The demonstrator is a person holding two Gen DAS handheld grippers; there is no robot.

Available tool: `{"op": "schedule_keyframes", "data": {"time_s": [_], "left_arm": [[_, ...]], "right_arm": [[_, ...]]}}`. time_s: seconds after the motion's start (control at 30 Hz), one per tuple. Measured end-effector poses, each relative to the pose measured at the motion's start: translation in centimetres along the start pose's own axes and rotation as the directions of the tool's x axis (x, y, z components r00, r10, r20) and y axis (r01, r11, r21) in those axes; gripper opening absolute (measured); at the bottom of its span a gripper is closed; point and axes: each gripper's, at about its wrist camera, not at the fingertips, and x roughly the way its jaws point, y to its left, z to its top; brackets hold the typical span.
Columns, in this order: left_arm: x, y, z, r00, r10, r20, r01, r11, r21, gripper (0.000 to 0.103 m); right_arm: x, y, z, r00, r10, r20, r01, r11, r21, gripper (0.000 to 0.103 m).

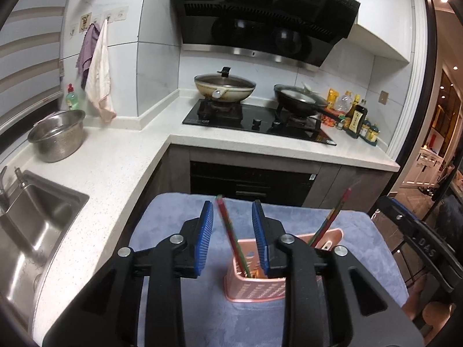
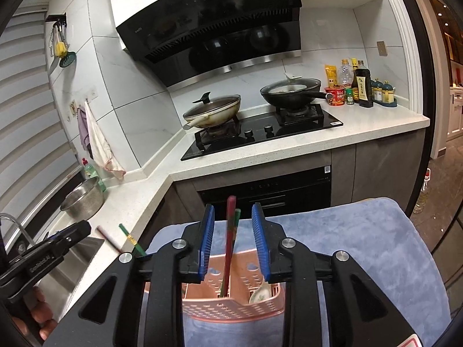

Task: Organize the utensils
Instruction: 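Open both tools to release the red chopsticks in the holder, then move both open tools back toward the remaining red chopsticks on the cloth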

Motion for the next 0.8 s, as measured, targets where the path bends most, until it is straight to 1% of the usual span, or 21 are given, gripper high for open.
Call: {"op": "schedule_keyframes", "data": {"time_s": [0.03,0.07,0.1,0.17,0.23,0.37,0.47,0.53,0.63,0.73,0.8], "left_arm": [[-0.1,0.0,-0.1,1.0,0.006,-0.003,-0.006,1.0,0.001,0.032],[-0.3,0.0,-0.3,1.0,0.014,-0.002,-0.014,1.0,0.001,0.037],[-0.6,0.0,-0.5,1.0,0.023,0.003,-0.023,1.0,0.0,0.039],[-1.1,-0.1,-0.9,0.999,0.032,0.009,-0.032,0.999,0.004,0.046],[-1.8,-0.2,-1.3,0.999,0.035,0.013,-0.036,0.999,0.01,0.047],[-2.9,-0.3,-2.5,0.999,0.038,0.003,-0.038,0.999,0.017,0.051],[-3.5,-0.4,-3.7,0.999,0.043,-0.009,-0.043,0.999,0.022,0.051],[-3.9,-0.5,-5.2,0.999,0.041,-0.029,-0.04,0.999,0.034,0.052],[-4.6,-0.7,-7.8,0.998,0.05,-0.048,-0.048,0.997,0.056,0.06],[-5.0,-0.6,-11.1,0.994,0.052,-0.096,-0.045,0.996,0.075,0.06],[-5.3,-0.3,-13.3,0.989,0.044,-0.14,-0.035,0.997,0.068,0.06]], "right_arm": [[-0.2,0.1,-0.1,1.0,0.001,0.001,-0.001,1.0,-0.005,0.027],[-0.5,0.3,-0.3,1.0,0.0,0.002,0.0,1.0,-0.012,0.028],[-0.8,0.4,-0.4,1.0,0.0,0.004,0.0,1.0,-0.018,0.029],[-1.5,0.6,-0.7,1.0,0.004,0.002,-0.004,1.0,-0.023,0.033],[-2.3,0.7,-1.1,1.0,0.012,0.004,-0.012,1.0,-0.023,0.037],[-3.9,0.8,-2.3,1.0,0.015,-0.006,-0.015,0.999,-0.04,0.037],[-5.1,1.0,-4.0,1.0,0.008,-0.026,-0.01,0.998,-0.062,0.037],[-5.8,0.9,-5.5,0.999,0.001,-0.05,-0.005,0.997,-0.072,0.037],[-7.0,0.6,-7.5,0.997,-0.014,-0.075,0.007,0.996,-0.084,0.037],[-8.2,0.2,-10.0,0.993,-0.039,-0.108,0.028,0.994,-0.104,0.037],[-9.0,-0.2,-12.0,0.988,-0.055,-0.142,0.039,0.992,-0.118,0.037]]}}
